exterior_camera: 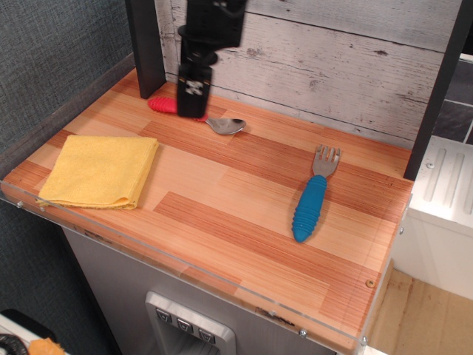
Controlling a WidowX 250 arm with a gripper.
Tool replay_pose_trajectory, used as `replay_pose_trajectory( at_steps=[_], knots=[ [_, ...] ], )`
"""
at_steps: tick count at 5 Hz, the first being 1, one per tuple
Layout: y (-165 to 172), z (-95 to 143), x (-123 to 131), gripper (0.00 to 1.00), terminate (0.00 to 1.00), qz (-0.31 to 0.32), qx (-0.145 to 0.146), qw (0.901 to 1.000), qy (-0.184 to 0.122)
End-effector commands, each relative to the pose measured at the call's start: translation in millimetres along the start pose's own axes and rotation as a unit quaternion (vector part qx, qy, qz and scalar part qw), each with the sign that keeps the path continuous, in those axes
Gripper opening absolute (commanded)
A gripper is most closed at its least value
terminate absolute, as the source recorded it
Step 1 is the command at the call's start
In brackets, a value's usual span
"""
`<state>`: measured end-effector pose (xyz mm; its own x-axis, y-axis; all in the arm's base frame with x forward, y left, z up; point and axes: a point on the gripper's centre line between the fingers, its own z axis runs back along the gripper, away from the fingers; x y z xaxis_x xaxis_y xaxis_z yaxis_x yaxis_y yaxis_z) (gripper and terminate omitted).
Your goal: Pick up the red spoon and place it in front of the blue fork
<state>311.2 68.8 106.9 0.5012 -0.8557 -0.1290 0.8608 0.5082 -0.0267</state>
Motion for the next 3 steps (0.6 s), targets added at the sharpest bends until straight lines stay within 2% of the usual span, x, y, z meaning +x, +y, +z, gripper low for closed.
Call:
replay_pose_trajectory(
  at_steps=[1, 2, 3],
  knots=[
    [44.3, 6.5, -0.4, 1.00, 0.00, -0.041, 0.061, 0.9969, 0.027],
    [57.8, 1.7, 0.2, 1.00, 0.00, -0.054, 0.095, 0.9935, 0.031],
    [74.4, -8.0, -2.4, 1.00, 0.00, -0.067, 0.094, 0.9929, 0.030]
  ],
)
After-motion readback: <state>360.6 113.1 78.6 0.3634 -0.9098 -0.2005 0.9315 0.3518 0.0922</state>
